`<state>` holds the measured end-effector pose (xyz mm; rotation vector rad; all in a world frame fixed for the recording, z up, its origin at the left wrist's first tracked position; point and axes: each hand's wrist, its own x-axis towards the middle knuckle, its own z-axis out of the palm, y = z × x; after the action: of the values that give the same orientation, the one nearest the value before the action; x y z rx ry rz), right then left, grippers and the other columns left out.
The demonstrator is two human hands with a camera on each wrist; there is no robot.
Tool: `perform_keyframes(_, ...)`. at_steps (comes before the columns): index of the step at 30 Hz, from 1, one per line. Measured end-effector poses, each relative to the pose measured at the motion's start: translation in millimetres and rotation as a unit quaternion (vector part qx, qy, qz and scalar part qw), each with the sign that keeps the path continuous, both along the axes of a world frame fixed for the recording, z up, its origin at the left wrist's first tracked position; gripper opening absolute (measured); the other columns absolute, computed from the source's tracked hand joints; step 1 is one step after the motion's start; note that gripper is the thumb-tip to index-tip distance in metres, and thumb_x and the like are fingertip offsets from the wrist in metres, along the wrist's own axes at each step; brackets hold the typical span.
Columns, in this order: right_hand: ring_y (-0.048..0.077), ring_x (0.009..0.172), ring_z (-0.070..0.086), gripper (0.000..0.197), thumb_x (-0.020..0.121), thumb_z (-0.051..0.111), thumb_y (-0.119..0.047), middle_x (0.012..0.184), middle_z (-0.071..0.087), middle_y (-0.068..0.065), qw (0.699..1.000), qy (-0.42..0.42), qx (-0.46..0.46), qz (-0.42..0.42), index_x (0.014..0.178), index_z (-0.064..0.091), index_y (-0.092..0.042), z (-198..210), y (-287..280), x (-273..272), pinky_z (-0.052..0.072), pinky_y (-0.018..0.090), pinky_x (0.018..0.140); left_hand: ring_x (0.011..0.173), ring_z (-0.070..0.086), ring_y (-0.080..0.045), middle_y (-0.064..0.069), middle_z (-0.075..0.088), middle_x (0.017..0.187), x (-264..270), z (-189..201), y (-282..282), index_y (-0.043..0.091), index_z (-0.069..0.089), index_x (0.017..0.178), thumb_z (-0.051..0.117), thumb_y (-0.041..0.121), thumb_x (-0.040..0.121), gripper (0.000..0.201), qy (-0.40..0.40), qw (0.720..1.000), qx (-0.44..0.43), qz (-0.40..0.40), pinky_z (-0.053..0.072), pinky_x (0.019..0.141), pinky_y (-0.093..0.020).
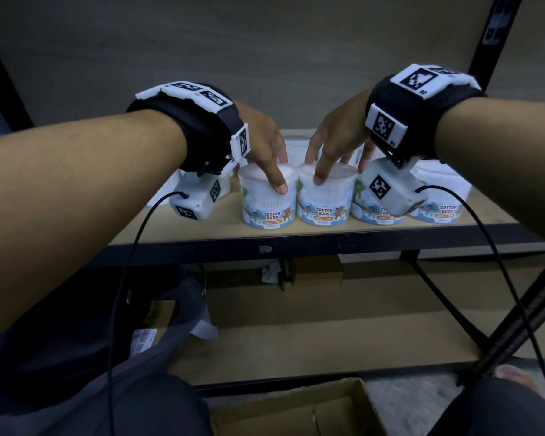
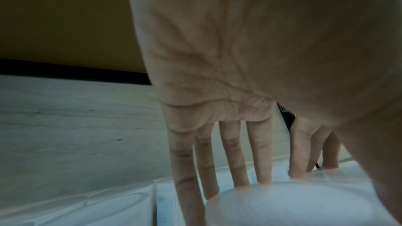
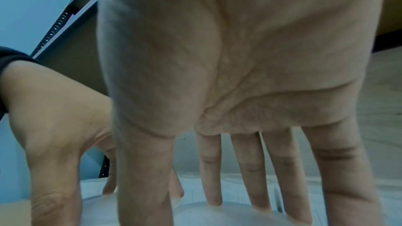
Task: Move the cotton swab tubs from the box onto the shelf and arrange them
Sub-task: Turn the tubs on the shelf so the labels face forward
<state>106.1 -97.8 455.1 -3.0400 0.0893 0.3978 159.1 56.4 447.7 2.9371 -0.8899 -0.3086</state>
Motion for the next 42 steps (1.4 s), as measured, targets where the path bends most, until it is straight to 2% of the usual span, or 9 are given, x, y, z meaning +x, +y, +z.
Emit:
perform_keyframes(2,0.016,0.102,0.061,0.051,0.081,0.077,-0.031,0.123,0.062,0.001,1.000,-0.006,-0.001,0.004,0.128,0.061,-0.025,0,-1,-2,0.046,0.016,0.046,0.106,0.062,-0.012,0.015,0.066,0.116,2,-2,-1,0.037,0.067,0.118,0.083,0.063,0.057,0.068,-0.005,1.000,0.001,0.000,0.052,0.068,-0.023)
perform_keyframes(6,0.013,0.093,0.058,0.049,0.083,0.075,-0.029,0.112,0.060,-0.001,1.000,-0.029,0.009,0.007,0.129,0.061,-0.023,-2,-3,-5,0.042,0.011,0.034,0.103,0.063,-0.012,0.015,0.067,0.111,4,-3,-1,0.036,0.070,0.112,0.081,0.067,0.056,0.065,-0.014,1.000,0.000,0.004,0.052,0.065,-0.023)
perform_keyframes(12,0.009,0.080,0.056,0.049,0.083,0.076,-0.025,0.113,0.059,0.001,0.999,-0.025,0.020,0.007,0.129,0.061,-0.020,-2,-2,-6,0.043,0.011,0.033,0.103,0.063,-0.012,0.014,0.068,0.110,4,-4,-2,0.034,0.070,0.113,0.080,0.067,0.059,0.064,-0.019,1.000,-0.003,0.002,0.051,0.061,-0.023)
perform_keyframes(17,0.016,0.097,0.056,0.049,0.083,0.075,-0.025,0.114,0.059,0.002,0.999,-0.031,0.020,0.009,0.130,0.060,-0.020,-2,-2,-7,0.043,0.010,0.032,0.104,0.064,-0.012,0.015,0.069,0.110,4,-5,1,0.035,0.070,0.114,0.078,0.070,0.059,0.066,-0.018,1.000,-0.010,0.002,0.053,0.066,-0.024)
perform_keyframes(21,0.016,0.099,0.056,0.049,0.083,0.076,-0.026,0.118,0.059,0.002,0.999,-0.034,0.021,0.009,0.129,0.061,-0.021,-2,-2,-8,0.042,0.009,0.032,0.103,0.064,-0.011,0.015,0.070,0.108,5,-6,2,0.035,0.071,0.110,0.079,0.070,0.057,0.064,-0.007,1.000,-0.013,0.004,0.053,0.065,-0.024)
perform_keyframes(26,0.010,0.089,0.056,0.048,0.083,0.075,-0.025,0.107,0.060,-0.002,0.999,-0.022,0.039,0.004,0.128,0.061,-0.021,0,-4,-9,0.042,0.008,0.033,0.101,0.065,-0.011,0.016,0.069,0.108,4,-6,3,0.035,0.071,0.110,0.079,0.070,0.056,0.065,-0.006,1.000,-0.012,0.006,0.054,0.068,-0.024)
perform_keyframes(31,0.017,0.105,0.059,0.048,0.082,0.076,-0.027,0.096,0.060,-0.007,0.999,-0.020,0.040,-0.001,0.127,0.062,-0.023,0,-4,-8,0.041,0.009,0.033,0.099,0.066,-0.012,0.015,0.068,0.110,1,-4,4,0.036,0.068,0.117,0.081,0.066,0.059,0.066,-0.005,1.000,0.003,0.003,0.059,0.082,-0.031)
perform_keyframes(37,0.020,0.113,0.060,0.048,0.082,0.075,-0.032,0.097,0.060,-0.009,1.000,-0.022,0.016,0.007,0.127,0.061,-0.026,-1,-3,-8,0.044,0.014,0.039,0.083,0.071,-0.012,0.018,0.068,0.105,-6,-3,6,0.037,0.069,0.115,0.084,0.061,0.059,0.062,0.005,1.000,0.002,0.007,0.059,0.086,-0.036)
perform_keyframes(42,0.020,0.111,0.062,0.047,0.081,0.076,-0.033,0.092,0.059,-0.012,1.000,-0.020,0.004,0.015,0.125,0.063,-0.028,-1,-4,-5,0.043,0.017,0.046,0.052,0.065,0.005,0.014,0.070,0.106,-13,-2,8,0.037,0.071,0.111,0.081,0.057,0.067,0.050,0.004,1.000,0.000,-0.004,0.058,0.087,-0.035)
